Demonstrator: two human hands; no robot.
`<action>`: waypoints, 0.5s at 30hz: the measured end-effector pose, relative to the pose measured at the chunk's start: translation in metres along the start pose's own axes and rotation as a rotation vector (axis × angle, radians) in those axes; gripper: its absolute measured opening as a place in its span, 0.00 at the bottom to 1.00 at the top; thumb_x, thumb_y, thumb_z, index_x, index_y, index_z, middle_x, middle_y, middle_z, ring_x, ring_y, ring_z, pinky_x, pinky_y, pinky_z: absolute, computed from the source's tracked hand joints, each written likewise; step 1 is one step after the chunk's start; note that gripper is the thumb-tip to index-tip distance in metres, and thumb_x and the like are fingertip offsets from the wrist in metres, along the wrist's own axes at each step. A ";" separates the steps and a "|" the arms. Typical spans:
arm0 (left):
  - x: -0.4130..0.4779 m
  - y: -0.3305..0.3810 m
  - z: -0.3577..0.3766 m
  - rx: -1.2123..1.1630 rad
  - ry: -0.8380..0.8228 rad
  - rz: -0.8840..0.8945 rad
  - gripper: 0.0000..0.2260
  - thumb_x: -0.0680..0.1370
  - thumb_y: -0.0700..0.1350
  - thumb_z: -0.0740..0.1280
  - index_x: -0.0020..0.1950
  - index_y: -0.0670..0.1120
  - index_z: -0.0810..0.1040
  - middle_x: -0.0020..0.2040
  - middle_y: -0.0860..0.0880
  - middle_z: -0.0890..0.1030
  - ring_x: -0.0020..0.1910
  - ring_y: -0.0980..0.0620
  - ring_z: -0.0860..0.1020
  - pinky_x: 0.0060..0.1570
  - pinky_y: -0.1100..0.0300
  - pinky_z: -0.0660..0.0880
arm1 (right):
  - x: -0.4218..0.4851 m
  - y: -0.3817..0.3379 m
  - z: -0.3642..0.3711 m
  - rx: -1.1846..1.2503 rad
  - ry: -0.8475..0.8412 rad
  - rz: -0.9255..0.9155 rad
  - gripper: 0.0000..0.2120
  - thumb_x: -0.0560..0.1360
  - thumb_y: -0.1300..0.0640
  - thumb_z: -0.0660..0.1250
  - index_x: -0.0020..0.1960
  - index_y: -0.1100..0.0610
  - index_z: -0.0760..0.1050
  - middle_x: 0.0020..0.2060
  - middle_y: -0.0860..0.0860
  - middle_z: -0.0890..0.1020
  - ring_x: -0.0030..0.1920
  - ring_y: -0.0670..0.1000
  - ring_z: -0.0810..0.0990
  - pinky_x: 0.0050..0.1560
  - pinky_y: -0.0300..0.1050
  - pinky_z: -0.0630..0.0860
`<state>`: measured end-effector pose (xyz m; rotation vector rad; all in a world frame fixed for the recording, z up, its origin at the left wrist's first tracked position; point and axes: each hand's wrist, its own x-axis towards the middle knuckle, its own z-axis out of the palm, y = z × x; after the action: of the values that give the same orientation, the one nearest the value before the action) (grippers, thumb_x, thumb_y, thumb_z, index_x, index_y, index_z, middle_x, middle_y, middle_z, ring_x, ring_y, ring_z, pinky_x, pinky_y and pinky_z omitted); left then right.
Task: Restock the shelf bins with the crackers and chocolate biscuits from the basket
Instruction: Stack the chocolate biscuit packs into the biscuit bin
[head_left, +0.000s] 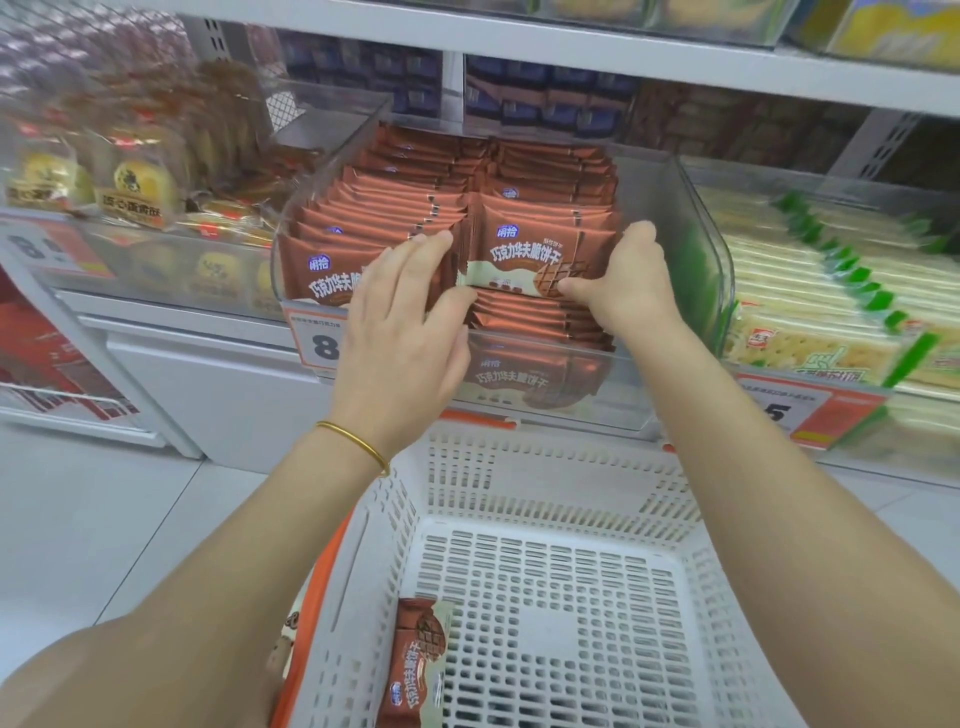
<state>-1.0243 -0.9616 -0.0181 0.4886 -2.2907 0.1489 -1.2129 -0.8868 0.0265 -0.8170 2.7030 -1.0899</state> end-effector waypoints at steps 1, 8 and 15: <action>0.000 0.000 0.000 -0.003 0.005 0.003 0.10 0.76 0.39 0.61 0.52 0.40 0.79 0.67 0.38 0.71 0.67 0.38 0.67 0.66 0.42 0.64 | -0.003 -0.001 -0.002 0.011 0.009 -0.002 0.31 0.69 0.54 0.76 0.62 0.62 0.62 0.62 0.59 0.71 0.60 0.60 0.74 0.59 0.54 0.72; -0.017 0.007 -0.010 -0.001 0.076 0.033 0.11 0.73 0.36 0.62 0.53 0.41 0.80 0.64 0.40 0.75 0.61 0.40 0.70 0.59 0.46 0.69 | -0.088 0.006 -0.012 0.180 0.320 -0.417 0.17 0.72 0.63 0.68 0.57 0.55 0.66 0.50 0.52 0.72 0.43 0.50 0.75 0.47 0.44 0.72; -0.055 -0.001 -0.014 -0.025 -0.224 0.142 0.11 0.69 0.34 0.63 0.49 0.40 0.78 0.56 0.39 0.78 0.52 0.39 0.75 0.47 0.47 0.72 | -0.171 0.114 0.141 -0.162 -0.818 -0.224 0.15 0.78 0.59 0.63 0.64 0.55 0.69 0.56 0.52 0.76 0.52 0.53 0.77 0.52 0.46 0.73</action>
<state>-0.9802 -0.9423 -0.0480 0.3440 -2.5443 0.1409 -1.0763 -0.8155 -0.1694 -1.2687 2.0403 -0.4039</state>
